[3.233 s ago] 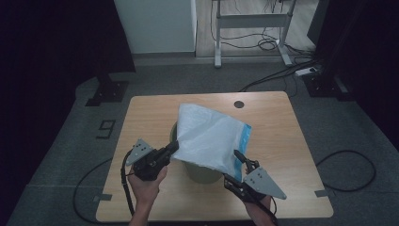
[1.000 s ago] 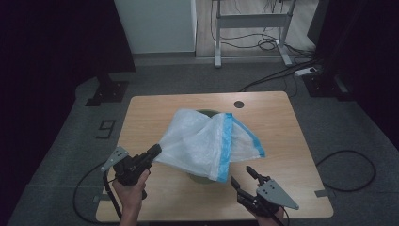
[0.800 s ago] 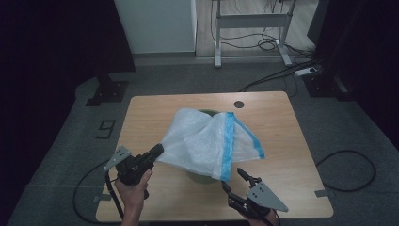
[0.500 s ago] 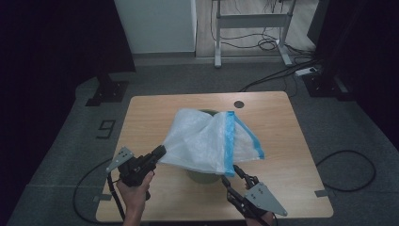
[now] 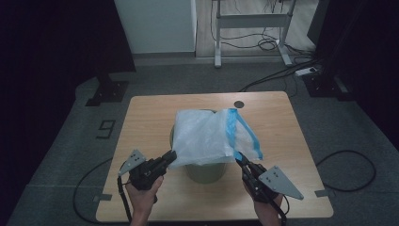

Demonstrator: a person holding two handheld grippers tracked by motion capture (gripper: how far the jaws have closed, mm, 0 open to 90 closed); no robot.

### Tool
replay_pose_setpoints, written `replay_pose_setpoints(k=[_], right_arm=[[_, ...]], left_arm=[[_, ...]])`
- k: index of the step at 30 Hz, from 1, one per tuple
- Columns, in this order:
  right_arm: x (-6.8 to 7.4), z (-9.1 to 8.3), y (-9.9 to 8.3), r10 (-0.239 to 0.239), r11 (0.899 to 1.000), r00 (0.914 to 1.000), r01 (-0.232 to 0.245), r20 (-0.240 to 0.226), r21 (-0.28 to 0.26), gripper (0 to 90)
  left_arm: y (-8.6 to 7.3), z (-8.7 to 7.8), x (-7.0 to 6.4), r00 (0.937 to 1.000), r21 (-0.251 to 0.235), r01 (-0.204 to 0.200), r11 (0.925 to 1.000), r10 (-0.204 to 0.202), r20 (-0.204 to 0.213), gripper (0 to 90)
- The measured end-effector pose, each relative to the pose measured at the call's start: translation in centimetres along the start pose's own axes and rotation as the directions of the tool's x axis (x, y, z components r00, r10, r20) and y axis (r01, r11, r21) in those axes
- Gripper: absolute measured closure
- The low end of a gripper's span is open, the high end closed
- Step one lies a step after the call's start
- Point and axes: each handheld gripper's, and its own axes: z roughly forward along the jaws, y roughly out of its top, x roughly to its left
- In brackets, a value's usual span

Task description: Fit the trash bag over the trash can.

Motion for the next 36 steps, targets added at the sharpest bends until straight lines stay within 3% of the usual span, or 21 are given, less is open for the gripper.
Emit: replay_pose_setpoints(k=[9,15,19,25,28,33,36], right_arm=[[0.2,0.0,1.1,-0.020,0.999,0.9996,0.020,-0.019,-0.033,89.3],[1.3,0.2,1.5,-0.063,0.997,0.9970,0.061,-0.045,-0.040,89.3],[1.3,0.6,1.2,-0.058,0.998,0.9962,0.056,-0.065,-0.027,89.3],[1.4,0.5,1.0,-0.083,0.996,0.9937,0.082,-0.076,-0.021,89.3],[1.3,0.4,0.9,-0.093,0.996,0.9934,0.092,-0.066,-0.019,89.4],[1.3,0.5,1.0,-0.098,0.995,0.9928,0.097,-0.068,-0.016,89.3],[1.4,0.6,1.0,-0.110,0.994,0.9911,0.110,-0.075,-0.011,89.3]], left_arm=[[0.2,-0.2,-0.8,0.9993,0.023,-0.027,0.9994,0.026,0.025,85.0],[-0.9,0.4,-1.6,0.9981,0.075,-0.042,0.9963,0.038,0.048,85.0],[-1.3,0.4,-1.7,0.9979,0.085,-0.043,0.9954,0.039,0.052,82.9],[0.2,-1.0,-1.5,0.9989,0.024,-0.042,0.9988,0.041,0.022,67.9],[1.7,-2.1,-1.5,0.9983,-0.028,-0.056,0.9980,0.056,-0.019,65.0],[3.2,-1.9,-1.5,0.9961,-0.038,-0.072,0.9967,0.070,-0.054,61.8],[4.1,-0.9,-1.4,0.9947,-0.018,-0.084,0.9963,0.082,-0.061,59.9]])
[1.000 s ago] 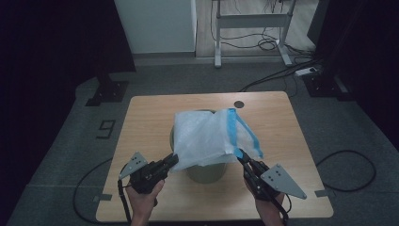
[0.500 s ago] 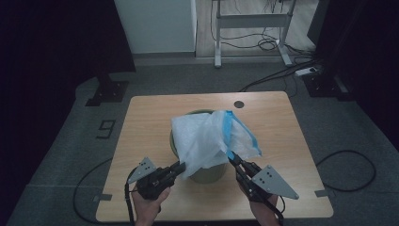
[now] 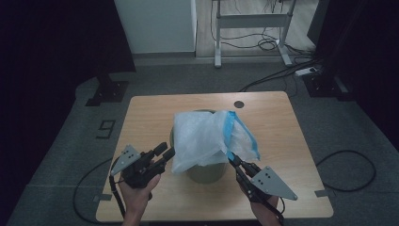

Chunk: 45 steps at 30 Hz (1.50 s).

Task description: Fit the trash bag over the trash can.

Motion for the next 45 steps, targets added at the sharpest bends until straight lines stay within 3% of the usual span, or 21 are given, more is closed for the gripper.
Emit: replay_pose_setpoints(k=[4,9,11,13,14,15,16,17,19,20,21,22,27,31,35,39,40,43,45], right_arm=[[0.1,0.3,-0.2,-0.010,1.000,0.9999,0.010,-0.010,0.018,89.3],[0.1,0.3,-0.4,-0.011,1.000,0.9998,0.011,-0.015,0.026,89.3],[-0.1,0.2,-0.5,-0.010,0.999,0.9998,0.010,-0.015,0.031,89.3],[-0.2,0.1,-0.6,-0.009,0.999,0.9999,0.010,-0.013,0.031,89.3],[-0.2,0.1,-0.6,-0.009,0.999,0.9999,0.010,-0.013,0.031,89.3],[-0.2,0.0,-0.6,-0.008,0.999,0.9999,0.008,-0.013,0.031,89.3],[-0.3,-0.1,-0.6,-0.009,1.000,0.9999,0.009,-0.012,0.030,89.3],[-0.3,-0.1,-0.6,-0.008,1.000,0.9999,0.009,-0.013,0.030,89.3],[-0.2,-0.2,-0.7,-0.009,0.999,0.9999,0.009,-0.013,0.030,89.3],[-0.3,-0.4,-0.9,-0.006,0.999,0.9999,0.006,-0.015,0.032,89.3],[-0.3,-0.4,-0.9,-0.006,0.999,0.9999,0.006,-0.015,0.032,89.3],[-0.2,-0.6,-1.3,0.000,0.999,0.9998,0.000,-0.018,0.041,89.3],[0.3,-1.1,-2.5,0.007,0.998,0.9993,-0.005,-0.037,0.066,89.3],[0.8,-1.3,-3.2,0.007,0.996,0.9985,-0.002,-0.054,0.086,89.2],[1.3,-1.4,-3.9,0.006,0.994,0.9973,0.002,-0.073,0.110,88.7],[1.3,-1.5,-4.1,0.023,0.993,0.9956,-0.012,-0.090,0.118,82.7],[1.2,-1.8,-4.3,0.048,0.992,0.9937,-0.036,-0.101,0.121,76.2],[1.0,-2.3,-4.7,0.068,0.991,0.9932,-0.056,-0.094,0.123,70.4],[0.4,-3.2,-5.0,0.111,0.987,0.9914,-0.102,-0.069,0.125,61.6]], left_arm=[[0.7,2.7,0.3,0.9988,0.071,-0.032,0.9970,0.035,-0.034,55.3],[0.7,4.3,0.1,0.9967,0.113,-0.066,0.9914,0.071,-0.040,54.2],[0.4,5.1,-0.3,0.9937,0.149,-0.092,0.9846,0.100,-0.050,59.8],[0.3,5.2,-0.4,0.9941,0.157,-0.089,0.9835,0.097,-0.047,71.0],[0.2,5.3,-0.4,0.9948,0.164,-0.086,0.9827,0.094,-0.040,71.0],[0.1,5.3,-0.4,0.9954,0.168,-0.083,0.9824,0.090,-0.034,76.7],[0.0,5.2,-0.3,0.9971,0.159,-0.072,0.9847,0.075,-0.013,85.8],[-0.1,5.1,-0.2,0.9975,0.150,-0.069,0.9863,0.071,-0.006,88.9],[-0.1,4.9,-0.2,0.9978,0.137,-0.065,0.9884,0.066,-0.003,89.6],[-0.2,4.2,0.2,0.9991,0.100,-0.042,0.9941,0.042,0.000,89.8],[-0.2,4.2,0.2,0.9991,0.100,-0.042,0.9941,0.042,0.000,89.8],[-0.3,3.5,0.7,0.9998,0.064,-0.018,0.9978,0.019,-0.006,89.8],[-0.8,1.8,1.6,0.9998,0.018,0.018,0.9997,-0.018,0.005,89.8],[-1.4,0.9,2.0,0.9994,0.007,0.035,0.9994,-0.035,0.006,89.8],[-2.4,-0.1,3.0,0.9967,-0.003,0.080,0.9968,-0.080,0.010,89.8],[-2.8,-0.3,3.3,0.9956,-0.003,0.093,0.9957,-0.093,0.010,89.8],[-3.0,-0.4,3.4,0.9954,-0.003,0.096,0.9954,-0.096,0.010,89.8],[-3.2,-0.4,3.5,0.9952,-0.004,0.098,0.9952,-0.098,0.008,89.8],[-3.4,-0.5,3.5,0.9948,-0.005,0.101,0.9948,-0.101,0.008,89.8]])
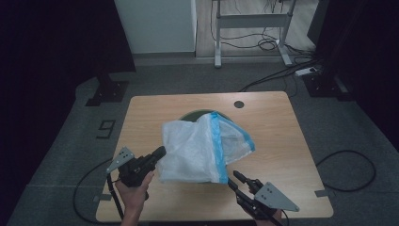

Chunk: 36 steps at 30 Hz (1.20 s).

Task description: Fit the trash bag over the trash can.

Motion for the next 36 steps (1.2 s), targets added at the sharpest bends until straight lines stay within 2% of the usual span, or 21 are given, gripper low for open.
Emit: replay_pose_setpoints(k=[3,4,5,7,12,19,26,27,29,30,32,34,35,36], right_arm=[[-0.6,-1.0,-0.1,0.001,1.000,0.9990,-0.001,0.044,0.001,57.1],[-0.6,-1.0,-0.1,0.001,1.000,0.9990,-0.001,0.044,0.001,57.1],[-1.3,-1.5,-0.1,0.020,1.000,0.9973,-0.020,0.071,-0.010,55.5],[-1.9,-1.7,0.2,0.044,0.999,0.9950,-0.043,0.089,-0.018,52.9],[-2.5,-1.5,1.4,0.053,0.998,0.9938,-0.050,0.097,-0.034,50.4],[-1.6,1.2,3.6,0.039,0.999,0.9981,-0.039,0.047,-0.013,46.2],[0.0,2.7,4.3,0.049,0.999,0.9987,-0.049,-0.014,0.004,43.5],[0.5,3.1,4.4,0.051,0.999,0.9980,-0.051,-0.036,0.016,40.6],[0.7,3.2,4.4,0.055,0.998,0.9974,-0.054,-0.045,0.025,39.5],[1.1,3.4,4.3,0.047,0.998,0.9971,-0.045,-0.059,0.040,37.8],[1.6,3.7,3.9,0.022,0.998,0.9985,-0.019,-0.049,0.063,36.8],[1.7,3.8,3.7,0.012,0.997,0.9988,-0.009,-0.047,0.074,36.8],[1.9,3.9,3.6,0.007,0.997,0.9988,-0.003,-0.049,0.083,36.8],[2.0,4.0,3.3,-0.002,0.995,0.9989,0.006,-0.047,0.097,37.2]], left_arm=[[-0.3,-0.2,0.2,1.0000,0.000,0.008,1.0000,-0.008,0.001,89.8],[-0.3,-0.2,0.2,1.0000,0.000,0.008,1.0000,-0.008,0.001,89.8],[-0.5,-0.2,0.2,0.9999,0.000,0.013,0.9999,-0.013,0.002,89.8],[-0.8,-0.2,0.3,0.9999,0.006,0.014,0.9999,-0.014,0.002,89.8],[-1.4,-0.1,0.3,0.9999,0.023,0.009,0.9997,-0.010,0.003,89.7],[-2.2,0.2,0.7,0.9998,0.043,0.018,0.9989,-0.018,0.007,89.6],[-2.4,0.2,0.7,0.9999,0.048,0.014,0.9988,-0.014,0.003,89.2],[-2.5,0.2,0.7,0.9999,0.048,0.014,0.9987,-0.014,0.003,89.1],[-2.4,0.1,0.7,0.9999,0.049,0.012,0.9987,-0.012,0.002,88.7],[-2.4,0.1,0.6,0.9999,0.052,0.011,0.9986,-0.011,0.003,86.8],[-2.1,-0.1,0.4,0.9999,0.041,0.005,0.9991,-0.004,-0.011,81.7],[-2.0,-0.2,0.2,0.9996,0.028,-0.004,0.9996,0.005,-0.027,69.9],[-1.8,-0.4,-0.1,0.9985,0.012,-0.016,0.9998,0.017,-0.051,69.9],[-1.6,-0.5,-0.3,0.9979,0.008,-0.029,0.9995,0.030,-0.058,62.0]])
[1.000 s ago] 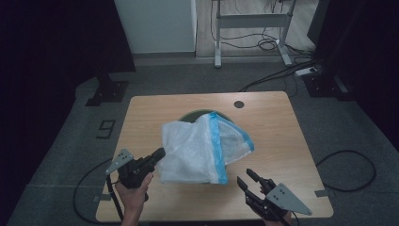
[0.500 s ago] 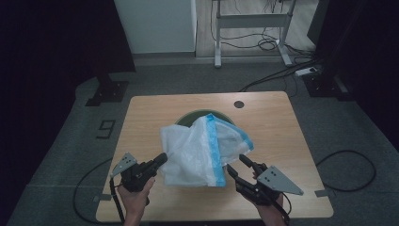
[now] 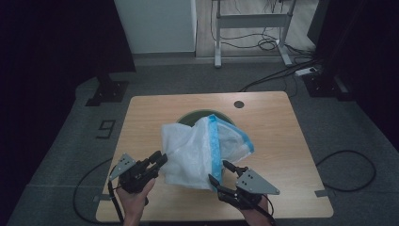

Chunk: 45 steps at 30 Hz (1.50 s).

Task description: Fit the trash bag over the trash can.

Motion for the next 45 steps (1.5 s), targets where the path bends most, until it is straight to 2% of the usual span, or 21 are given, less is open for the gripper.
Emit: replay_pose_setpoints(k=[1,2,5,6,8,9,10,12,18,21,22,24,29,36,37,38,40,41,42,45], right_arm=[[0.0,0.1,-0.1,-0.004,1.000,1.0000,0.004,0.003,0.004,37.6],[0.0,0.1,-0.1,-0.004,1.000,1.0000,0.004,0.003,0.004,37.6],[-0.2,0.2,-0.1,-0.005,1.000,0.9999,0.004,0.011,0.008,38.6],[-0.2,0.2,0.0,-0.006,1.000,0.9999,0.006,0.013,0.008,38.7],[-0.3,0.2,0.0,-0.006,1.000,0.9999,0.006,0.016,0.008,38.9],[-0.3,0.2,0.0,-0.005,1.000,0.9998,0.005,0.019,0.008,39.3],[-0.4,0.2,0.0,-0.006,1.000,0.9998,0.005,0.021,0.009,39.4],[-0.4,0.2,0.0,-0.005,1.000,0.9997,0.005,0.023,0.011,39.6],[-0.5,0.2,-0.1,-0.006,1.000,0.9997,0.005,0.024,0.014,40.1],[-0.5,0.3,-0.2,-0.004,1.000,0.9997,0.004,0.025,0.018,40.6],[-0.5,0.2,-0.2,-0.004,1.000,0.9997,0.004,0.024,0.017,40.7],[-0.5,0.2,-0.2,-0.007,1.000,0.9997,0.007,0.023,0.016,40.9],[-0.6,0.0,-0.4,-0.007,1.000,0.9996,0.006,0.026,0.019,41.3],[-0.6,-0.2,-0.5,-0.005,1.000,0.9996,0.004,0.028,0.015,41.6],[-0.6,-0.2,-0.5,-0.005,1.000,0.9996,0.005,0.027,0.013,41.6],[-0.6,-0.2,-0.5,-0.005,1.000,0.9996,0.005,0.027,0.013,41.6],[-0.5,-0.4,-0.4,-0.008,1.000,0.9996,0.008,0.026,0.007,41.4],[-0.5,-0.7,-0.3,-0.007,1.000,0.9996,0.007,0.026,-0.002,41.3],[-0.5,-0.9,-0.3,-0.004,1.000,0.9996,0.004,0.027,-0.007,41.2],[-0.5,-1.6,0.0,-0.003,1.000,0.9995,0.004,0.031,-0.027,41.2]], left_arm=[[0.6,-0.2,-0.6,0.9997,-0.002,-0.022,0.9997,0.022,0.008,59.6],[0.6,-0.2,-0.6,0.9997,-0.002,-0.022,0.9997,0.022,0.008,57.3],[1.4,-0.4,-1.6,0.9980,0.003,-0.062,0.9981,0.062,0.012,53.3],[1.9,-0.4,-2.3,0.9968,0.000,-0.078,0.9970,0.078,0.019,52.4],[2.1,-0.3,-2.7,0.9963,0.002,-0.082,0.9966,0.082,0.026,51.5],[2.5,-0.1,-3.3,0.9948,0.011,-0.090,0.9959,0.089,0.049,50.4],[2.5,-0.1,-3.3,0.9948,0.011,-0.090,0.9959,0.089,0.049,49.6],[3.0,0.5,-4.2,0.9925,0.037,-0.104,0.9938,0.102,0.068,48.2],[3.8,1.8,-5.6,0.9899,0.085,-0.119,0.9893,0.111,0.087,36.4],[3.9,3.2,-6.3,0.9877,0.135,-0.136,0.9815,0.123,0.096,33.7],[3.9,3.2,-6.3,0.9877,0.135,-0.136,0.9815,0.123,0.096,33.9],[3.7,3.9,-6.6,0.9878,0.157,-0.143,0.9772,0.131,0.085,37.2],[2.7,4.4,-6.5,0.9868,0.192,-0.151,0.9697,0.136,0.087,58.2],[2.3,4.3,-6.0,0.9864,0.188,-0.141,0.9720,0.122,0.110,84.6],[2.3,4.2,-5.9,0.9852,0.168,-0.143,0.9753,0.124,0.119,87.9],[2.3,4.2,-5.9,0.9852,0.168,-0.143,0.9753,0.124,0.119,89.1],[2.3,3.8,-5.7,0.9844,0.136,-0.139,0.9810,0.122,0.127,89.5],[2.4,3.2,-5.3,0.9837,0.085,-0.109,0.9904,0.095,0.153,89.6],[2.5,2.9,-5.0,0.9822,0.058,-0.080,0.9951,0.069,0.175,89.7],[2.6,2.0,-4.0,0.9748,-0.004,-0.023,0.9997,0.023,0.222,89.8]])
